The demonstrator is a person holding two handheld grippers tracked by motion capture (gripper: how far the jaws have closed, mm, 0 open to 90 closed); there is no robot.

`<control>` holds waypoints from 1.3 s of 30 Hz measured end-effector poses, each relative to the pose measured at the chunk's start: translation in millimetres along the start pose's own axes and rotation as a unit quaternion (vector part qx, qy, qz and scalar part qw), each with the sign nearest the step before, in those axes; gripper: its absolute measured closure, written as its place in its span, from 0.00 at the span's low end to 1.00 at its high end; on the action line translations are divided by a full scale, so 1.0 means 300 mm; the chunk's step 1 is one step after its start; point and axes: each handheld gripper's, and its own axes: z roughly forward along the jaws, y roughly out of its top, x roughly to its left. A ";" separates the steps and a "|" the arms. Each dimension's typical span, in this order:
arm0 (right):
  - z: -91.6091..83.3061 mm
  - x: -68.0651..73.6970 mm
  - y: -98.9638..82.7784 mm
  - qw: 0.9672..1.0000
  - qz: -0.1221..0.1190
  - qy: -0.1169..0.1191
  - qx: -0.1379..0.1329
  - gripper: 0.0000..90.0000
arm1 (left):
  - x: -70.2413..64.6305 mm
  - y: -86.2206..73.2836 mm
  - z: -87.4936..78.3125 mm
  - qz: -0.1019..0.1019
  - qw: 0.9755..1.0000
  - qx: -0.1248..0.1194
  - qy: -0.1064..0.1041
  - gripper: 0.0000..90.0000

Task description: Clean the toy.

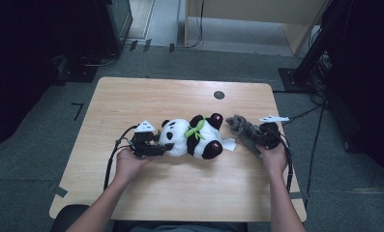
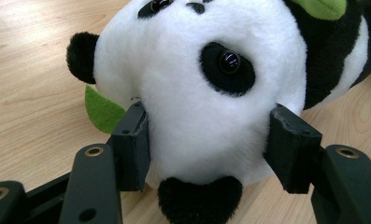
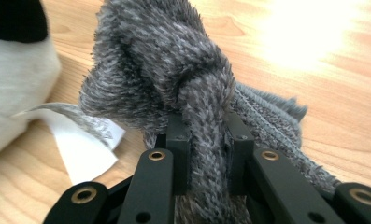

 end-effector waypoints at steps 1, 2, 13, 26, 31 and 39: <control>0.008 -0.004 -0.003 1.000 0.002 0.000 0.001 0.86 | 0.000 -0.002 0.000 0.000 1.000 -0.001 -0.001 0.44; 0.016 -0.008 -0.005 1.000 0.002 0.001 0.003 0.86 | 0.000 -0.003 0.000 0.001 1.000 -0.001 -0.001 0.43; 0.052 -0.037 -0.023 1.000 0.022 0.008 0.003 0.70 | 0.007 -0.012 0.002 -0.005 1.000 -0.011 -0.009 0.35; -0.019 -0.014 -0.005 0.998 0.039 0.034 -0.024 0.47 | 0.014 -0.007 0.001 -0.008 1.000 -0.011 -0.021 0.26; -0.065 0.019 0.005 0.997 0.034 0.047 -0.050 0.40 | 0.018 -0.004 0.000 -0.013 0.999 -0.009 -0.030 0.23; -0.112 0.108 0.029 0.995 0.005 0.061 -0.074 0.27 | 0.027 0.000 -0.007 -0.026 0.998 -0.014 -0.048 0.18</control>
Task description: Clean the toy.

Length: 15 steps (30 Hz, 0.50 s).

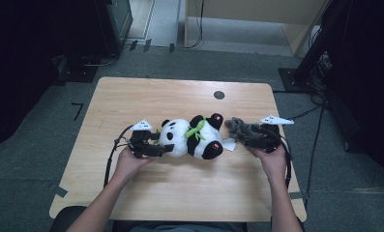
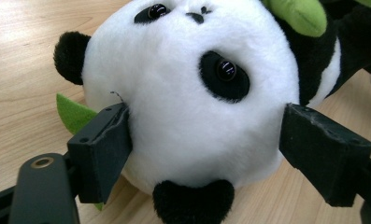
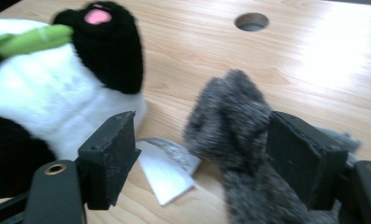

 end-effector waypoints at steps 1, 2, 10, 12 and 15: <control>0.000 0.010 0.003 1.000 0.000 0.006 0.001 0.27 | 0.000 0.000 0.000 -0.001 1.000 0.000 -0.002 0.16; 0.001 0.020 0.006 1.000 -0.002 0.011 0.000 0.25 | -0.001 0.001 0.000 0.000 1.000 0.000 -0.003 0.15; -0.010 0.085 0.007 0.999 -0.006 0.047 0.000 0.15 | 0.002 0.005 -0.011 0.003 1.000 -0.006 -0.010 0.14; -0.014 0.101 0.005 0.998 -0.007 0.056 0.002 0.15 | 0.001 0.005 -0.011 0.004 1.000 -0.004 -0.014 0.12; -0.018 0.126 -0.004 0.998 -0.012 0.069 0.005 0.15 | -0.002 0.004 -0.014 0.010 1.000 -0.002 -0.011 0.10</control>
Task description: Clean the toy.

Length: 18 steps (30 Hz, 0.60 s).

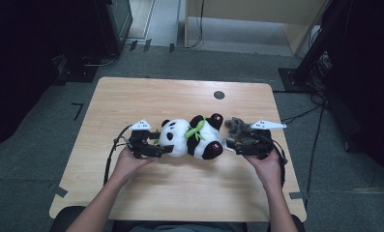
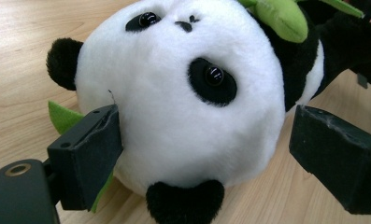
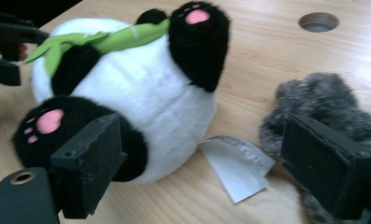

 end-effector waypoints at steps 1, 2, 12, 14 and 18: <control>0.001 0.008 -0.004 1.000 -0.002 0.006 0.002 0.14 | 0.000 0.000 -0.002 0.000 1.000 -0.001 -0.001 0.10; 0.001 0.017 -0.008 1.000 -0.006 0.007 0.004 0.13 | 0.000 0.000 -0.004 0.000 1.000 -0.004 -0.003 0.10; -0.013 0.104 -0.025 0.999 -0.044 0.032 -0.003 0.14 | 0.005 -0.002 -0.003 -0.001 1.000 -0.001 -0.004 0.10; -0.004 0.117 -0.030 0.998 -0.048 0.043 -0.003 0.14 | 0.005 -0.002 0.000 0.000 1.000 0.002 0.001 0.10; 0.025 0.134 -0.037 0.997 -0.064 0.052 0.009 0.14 | 0.012 -0.007 0.008 -0.003 1.000 0.008 -0.002 0.10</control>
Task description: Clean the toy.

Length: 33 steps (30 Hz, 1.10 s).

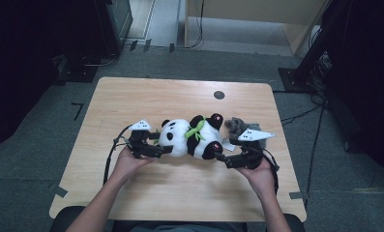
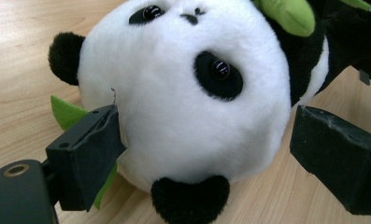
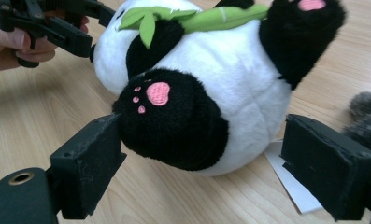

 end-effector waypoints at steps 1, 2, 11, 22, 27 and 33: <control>0.010 0.000 -0.003 1.000 -0.004 0.002 -0.001 0.14 | 0.001 -0.002 0.005 0.001 1.000 0.004 -0.002 0.10; 0.021 0.000 -0.007 1.000 -0.007 0.007 -0.004 0.15 | 0.001 -0.005 0.011 0.003 1.000 0.007 0.001 0.10; 0.120 -0.007 -0.026 0.999 -0.030 0.006 0.028 0.15 | 0.009 -0.011 0.021 0.002 1.000 0.003 0.004 0.14; 0.195 0.014 -0.019 0.996 -0.068 -0.022 0.044 0.17 | 0.008 -0.009 0.035 -0.011 1.000 -0.003 -0.001 0.14; 0.198 0.009 -0.011 0.996 -0.066 -0.041 0.034 0.33 | 0.008 -0.007 0.038 -0.007 1.000 -0.006 0.003 0.14; 0.182 0.009 0.031 0.997 -0.039 -0.041 0.055 0.54 | 0.004 0.001 0.029 0.007 1.000 -0.004 0.012 0.14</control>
